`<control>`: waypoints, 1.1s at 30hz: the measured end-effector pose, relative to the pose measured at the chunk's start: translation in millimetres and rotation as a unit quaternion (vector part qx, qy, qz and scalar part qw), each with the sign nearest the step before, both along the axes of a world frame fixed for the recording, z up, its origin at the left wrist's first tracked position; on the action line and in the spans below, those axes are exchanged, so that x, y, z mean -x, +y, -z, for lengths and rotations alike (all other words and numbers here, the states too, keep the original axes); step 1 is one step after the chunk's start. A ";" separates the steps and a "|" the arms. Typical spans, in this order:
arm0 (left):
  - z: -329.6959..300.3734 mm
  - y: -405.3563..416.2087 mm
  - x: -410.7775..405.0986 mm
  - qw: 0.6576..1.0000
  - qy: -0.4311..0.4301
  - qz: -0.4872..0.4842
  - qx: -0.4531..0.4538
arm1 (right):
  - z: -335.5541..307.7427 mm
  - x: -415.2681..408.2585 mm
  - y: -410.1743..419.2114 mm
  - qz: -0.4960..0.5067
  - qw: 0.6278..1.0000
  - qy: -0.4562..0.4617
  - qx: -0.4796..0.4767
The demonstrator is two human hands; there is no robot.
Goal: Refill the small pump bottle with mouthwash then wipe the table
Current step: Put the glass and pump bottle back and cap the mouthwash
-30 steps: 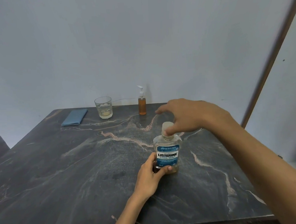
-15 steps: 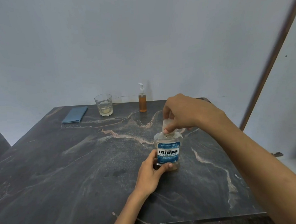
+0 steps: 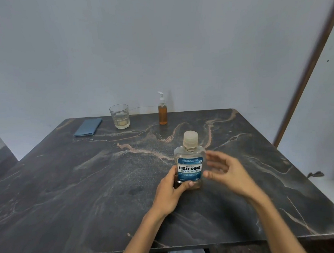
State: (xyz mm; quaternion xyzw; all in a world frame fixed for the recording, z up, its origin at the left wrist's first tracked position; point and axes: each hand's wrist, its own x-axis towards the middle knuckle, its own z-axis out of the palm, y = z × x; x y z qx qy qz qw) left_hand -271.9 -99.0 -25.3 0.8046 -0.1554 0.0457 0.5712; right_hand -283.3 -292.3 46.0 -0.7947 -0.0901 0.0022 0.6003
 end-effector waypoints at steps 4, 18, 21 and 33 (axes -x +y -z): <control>-0.8 -0.3 3.4 0.999 -0.002 -0.003 -0.035 | 47.8 7.9 8.0 0.009 0.997 0.010 -0.079; -9.1 -3.3 18.0 0.993 -0.065 -0.090 -0.039 | 58.4 15.3 12.6 0.056 0.994 -0.056 -0.080; -14.5 -4.3 21.9 0.988 -0.092 -0.121 -0.021 | 59.6 14.8 13.1 0.062 0.992 -0.050 -0.095; -96.6 -43.4 -135.9 0.993 -0.091 -0.076 -0.023 | -25.9 -130.0 -19.4 0.142 0.984 -0.098 -0.037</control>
